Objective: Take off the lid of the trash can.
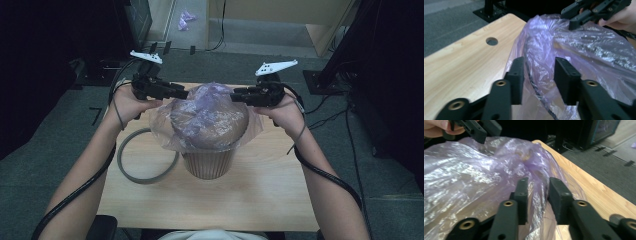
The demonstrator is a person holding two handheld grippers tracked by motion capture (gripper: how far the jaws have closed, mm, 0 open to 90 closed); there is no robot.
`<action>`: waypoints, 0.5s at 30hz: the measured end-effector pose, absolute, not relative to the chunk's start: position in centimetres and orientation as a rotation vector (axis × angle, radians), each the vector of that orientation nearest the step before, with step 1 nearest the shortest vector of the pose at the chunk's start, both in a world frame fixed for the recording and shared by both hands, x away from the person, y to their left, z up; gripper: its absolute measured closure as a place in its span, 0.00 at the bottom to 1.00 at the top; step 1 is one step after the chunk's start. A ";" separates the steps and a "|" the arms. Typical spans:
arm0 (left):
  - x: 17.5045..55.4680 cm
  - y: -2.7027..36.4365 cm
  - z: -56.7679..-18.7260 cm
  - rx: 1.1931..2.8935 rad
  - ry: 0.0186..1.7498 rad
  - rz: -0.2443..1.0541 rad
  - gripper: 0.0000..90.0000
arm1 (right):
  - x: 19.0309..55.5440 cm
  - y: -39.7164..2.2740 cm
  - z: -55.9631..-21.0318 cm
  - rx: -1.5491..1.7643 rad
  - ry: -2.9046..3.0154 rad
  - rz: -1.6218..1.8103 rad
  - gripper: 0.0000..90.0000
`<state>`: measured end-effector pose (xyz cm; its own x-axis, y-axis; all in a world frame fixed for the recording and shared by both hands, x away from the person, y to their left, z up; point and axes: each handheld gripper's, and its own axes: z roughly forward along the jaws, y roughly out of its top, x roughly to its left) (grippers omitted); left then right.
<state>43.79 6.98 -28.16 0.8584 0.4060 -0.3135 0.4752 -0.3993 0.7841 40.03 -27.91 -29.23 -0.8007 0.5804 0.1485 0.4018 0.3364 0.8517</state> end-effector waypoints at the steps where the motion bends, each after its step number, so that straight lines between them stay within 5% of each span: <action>1: 43.8 7.0 -28.3 2.038 0.646 -0.088 0.72 | 40.0 -27.9 -29.3 0.903 2.414 1.448 0.83; 7: 43.5 7.6 -28.2 2.018 0.664 -0.056 0.88 | 39.3 -28.7 -28.7 0.882 2.373 1.433 0.97; 15: 42.4 7.8 -27.6 2.029 0.632 -0.071 0.98 | 37.7 -27.8 -28.1 0.813 2.463 1.415 1.00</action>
